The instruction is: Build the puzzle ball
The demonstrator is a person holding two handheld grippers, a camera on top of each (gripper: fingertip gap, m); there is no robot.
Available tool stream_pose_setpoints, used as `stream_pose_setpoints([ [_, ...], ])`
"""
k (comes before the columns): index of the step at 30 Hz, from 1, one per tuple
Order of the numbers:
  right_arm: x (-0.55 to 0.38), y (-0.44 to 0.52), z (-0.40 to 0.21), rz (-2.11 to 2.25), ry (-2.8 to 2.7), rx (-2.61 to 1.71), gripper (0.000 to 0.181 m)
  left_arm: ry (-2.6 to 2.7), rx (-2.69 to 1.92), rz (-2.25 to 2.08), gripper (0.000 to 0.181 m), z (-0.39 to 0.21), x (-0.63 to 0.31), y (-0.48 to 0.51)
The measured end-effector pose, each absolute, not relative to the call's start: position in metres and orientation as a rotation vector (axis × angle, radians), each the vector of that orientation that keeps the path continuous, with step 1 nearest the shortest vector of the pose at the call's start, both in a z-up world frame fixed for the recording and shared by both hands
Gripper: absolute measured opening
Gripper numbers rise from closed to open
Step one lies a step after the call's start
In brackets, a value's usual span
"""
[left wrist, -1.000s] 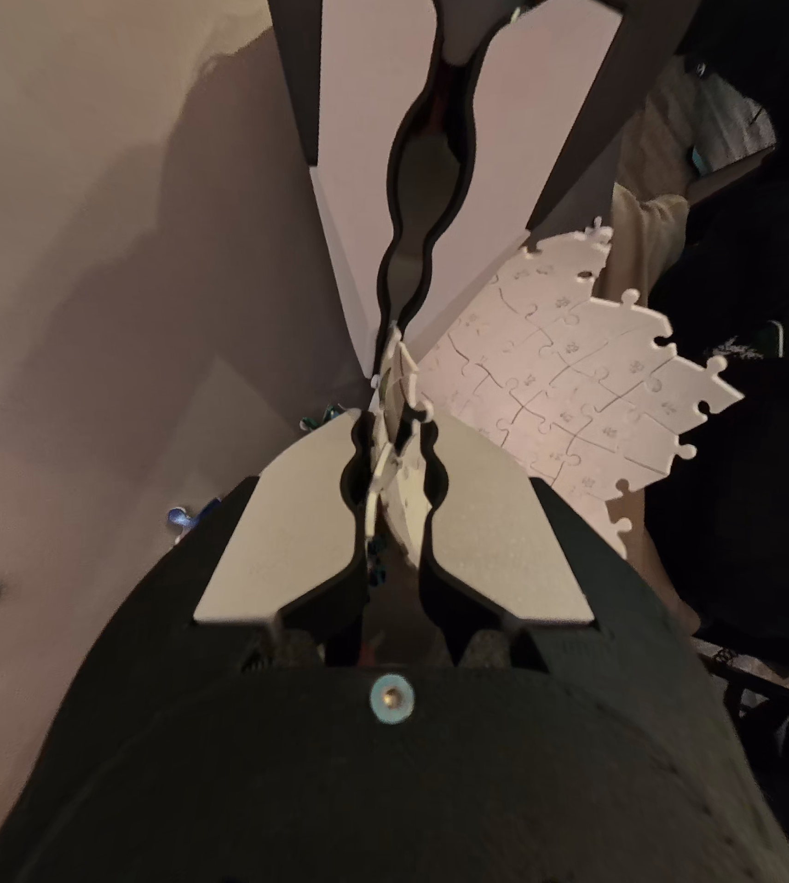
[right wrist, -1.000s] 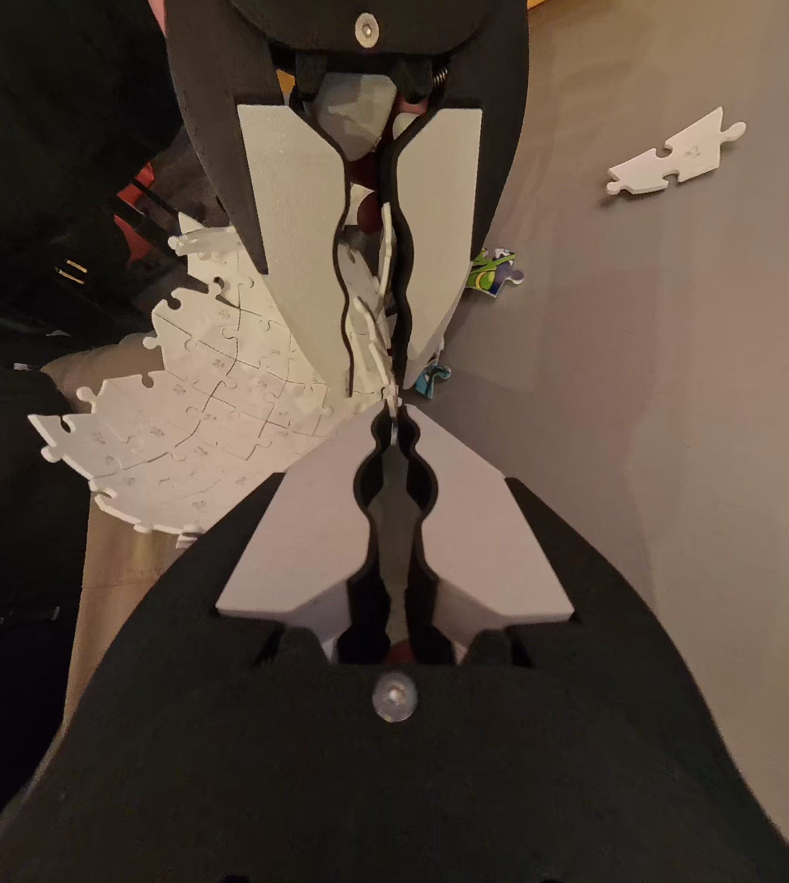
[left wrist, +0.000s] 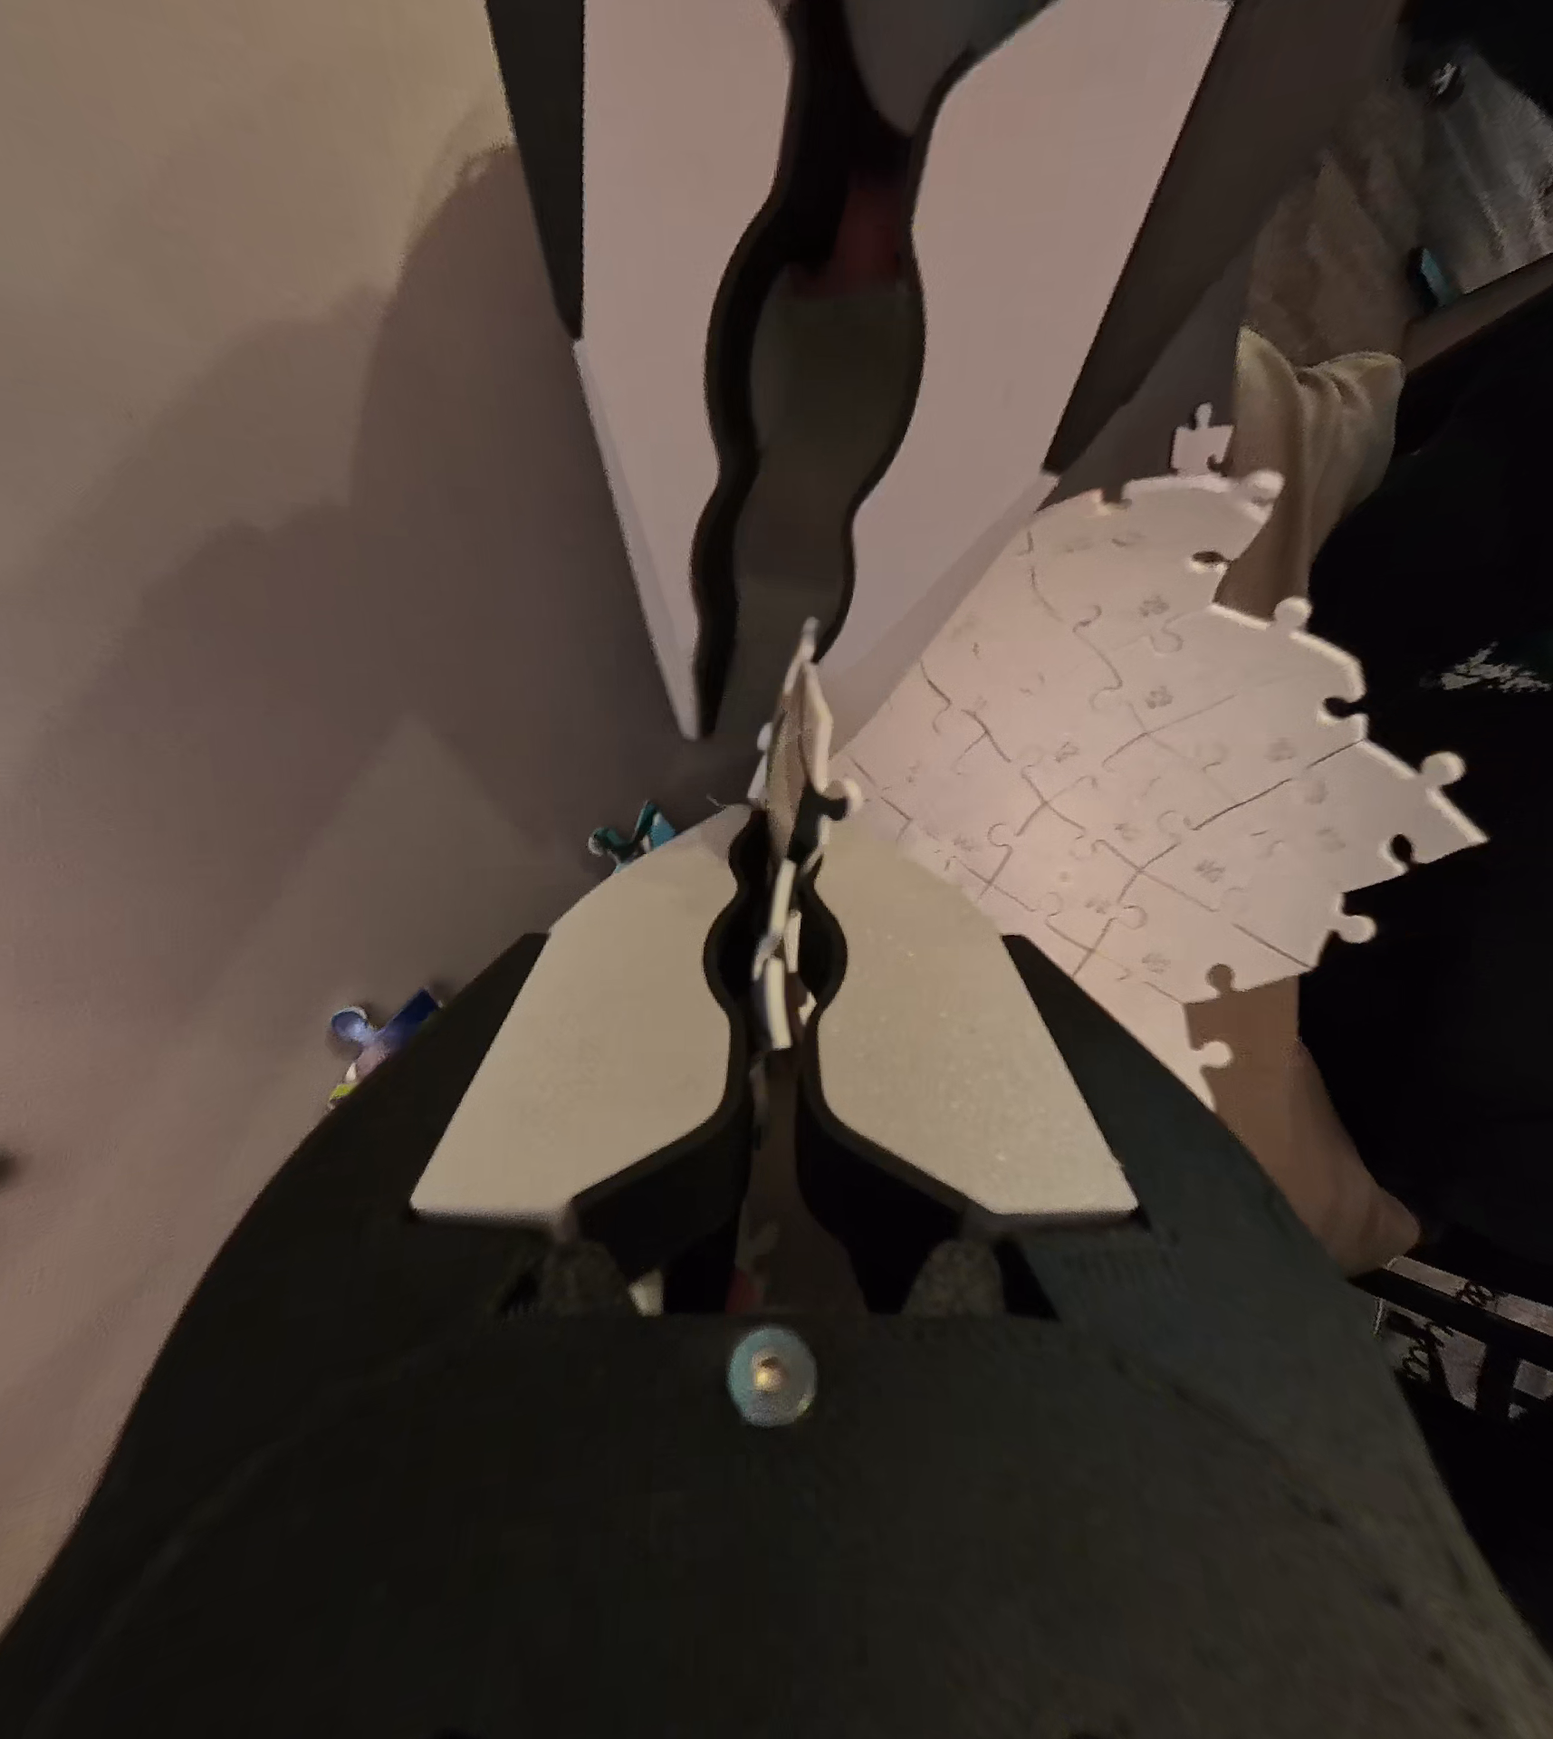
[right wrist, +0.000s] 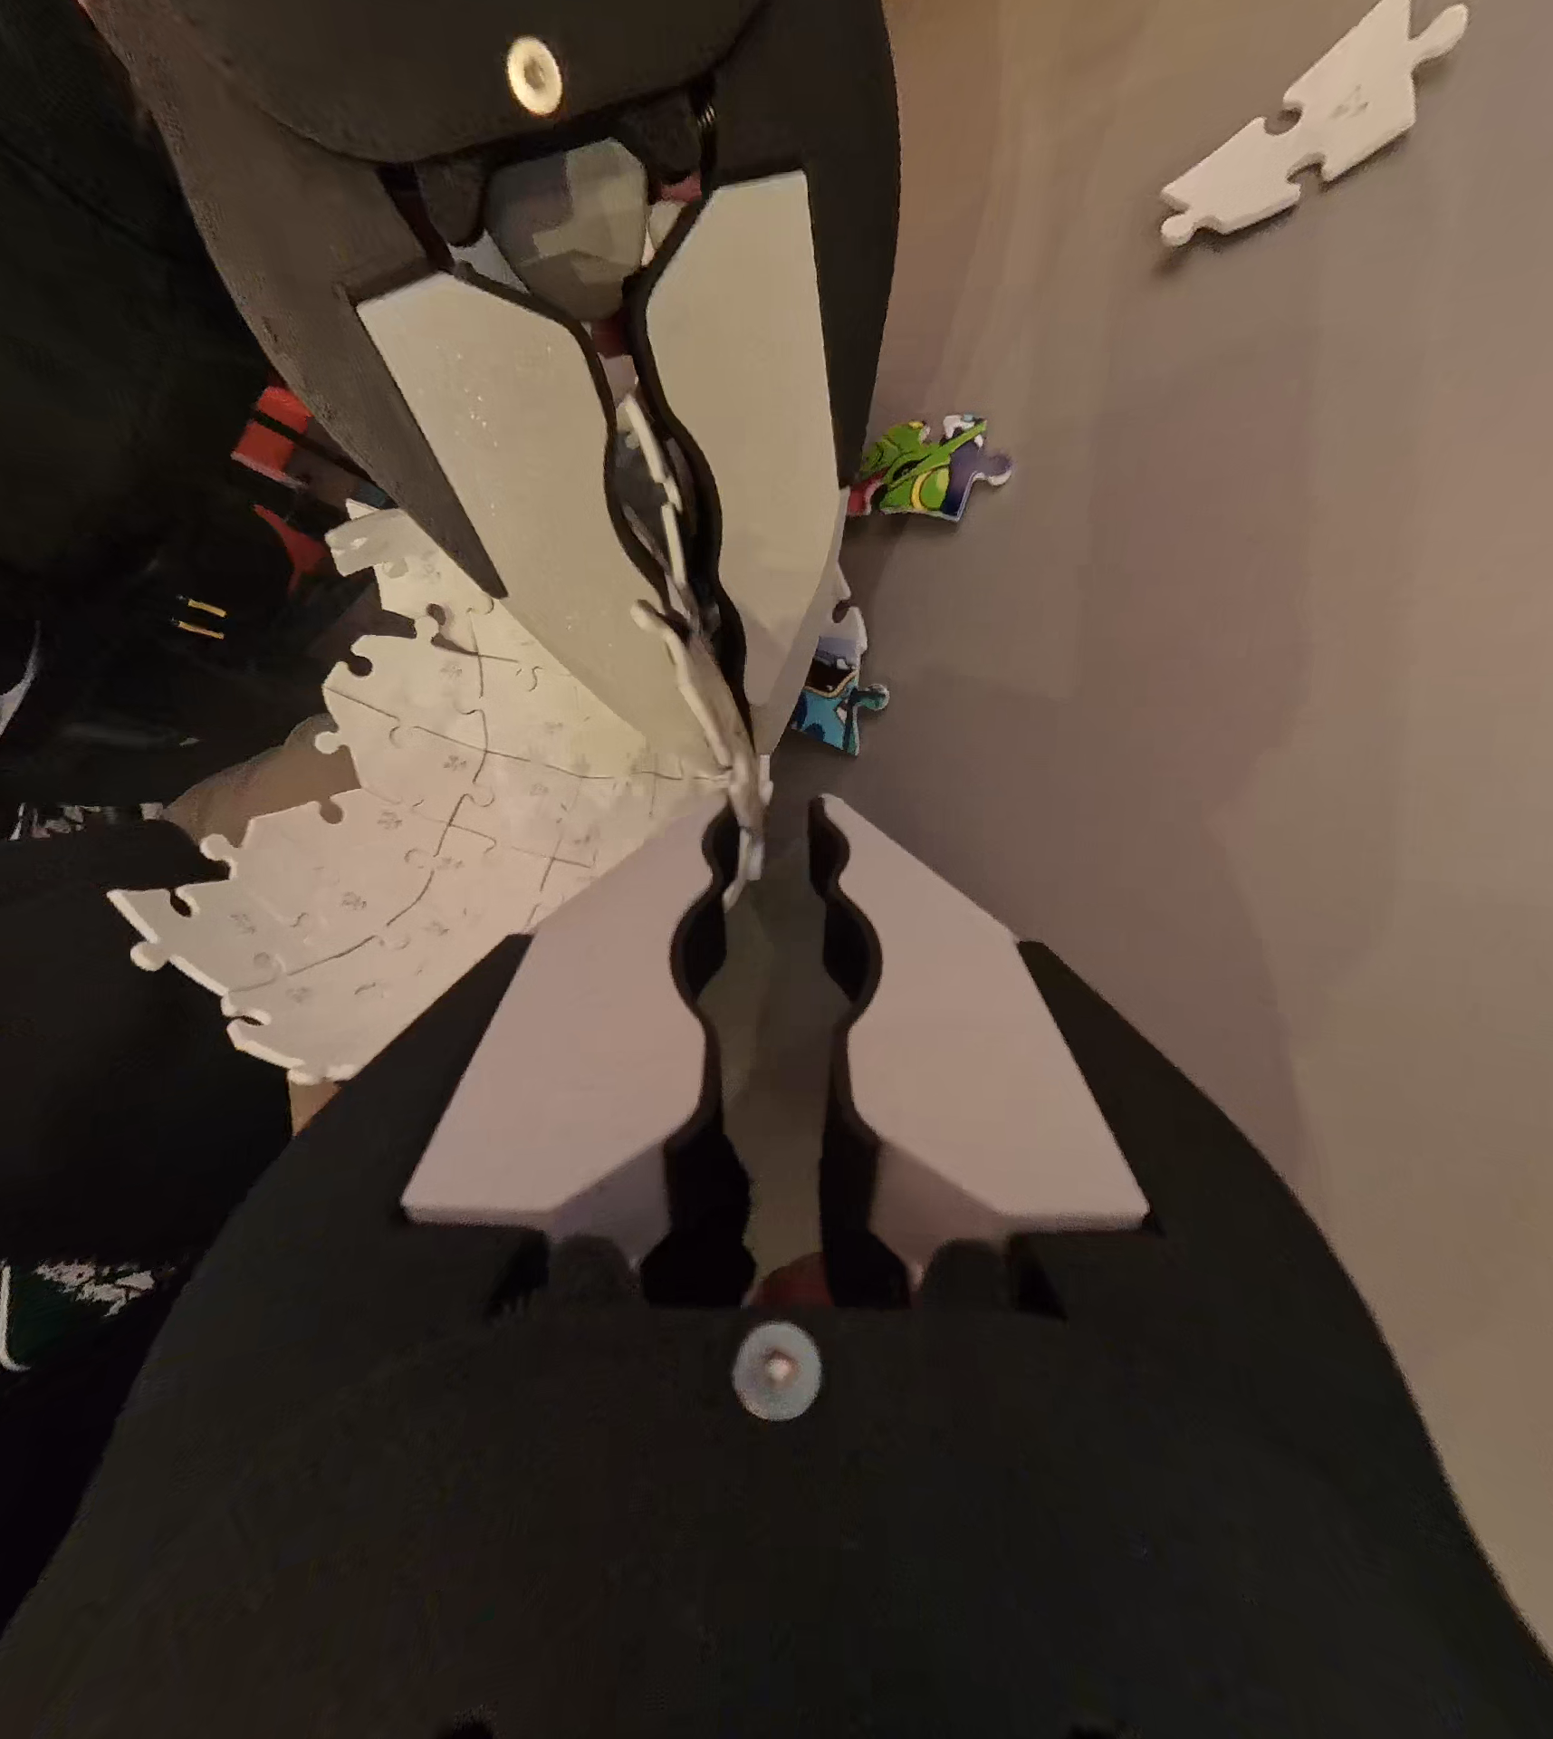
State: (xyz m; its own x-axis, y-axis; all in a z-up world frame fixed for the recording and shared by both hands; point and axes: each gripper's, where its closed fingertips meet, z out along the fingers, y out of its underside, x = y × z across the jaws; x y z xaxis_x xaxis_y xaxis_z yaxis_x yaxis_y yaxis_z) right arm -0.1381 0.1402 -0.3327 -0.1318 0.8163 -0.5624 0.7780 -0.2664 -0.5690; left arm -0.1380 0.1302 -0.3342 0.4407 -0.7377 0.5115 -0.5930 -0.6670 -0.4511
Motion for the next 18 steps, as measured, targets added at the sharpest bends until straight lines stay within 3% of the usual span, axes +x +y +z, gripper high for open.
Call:
stream_pose_setpoints([
  [3,-0.137,0.136,-0.337,1.384,-1.901,-2.064,0.020,1.179,-2.485,-1.027,0.003,-0.333,-0.137,0.130],
  [5,-0.139,0.133,-0.335,1.406,-1.907,-2.040,0.002,1.175,-2.496,-1.022,0.003,-0.335,-0.138,0.130],
  [18,-0.140,0.130,-0.327,1.318,-1.994,-1.814,0.001,1.143,-2.493,-1.055,0.003,-0.330,-0.141,0.129],
])
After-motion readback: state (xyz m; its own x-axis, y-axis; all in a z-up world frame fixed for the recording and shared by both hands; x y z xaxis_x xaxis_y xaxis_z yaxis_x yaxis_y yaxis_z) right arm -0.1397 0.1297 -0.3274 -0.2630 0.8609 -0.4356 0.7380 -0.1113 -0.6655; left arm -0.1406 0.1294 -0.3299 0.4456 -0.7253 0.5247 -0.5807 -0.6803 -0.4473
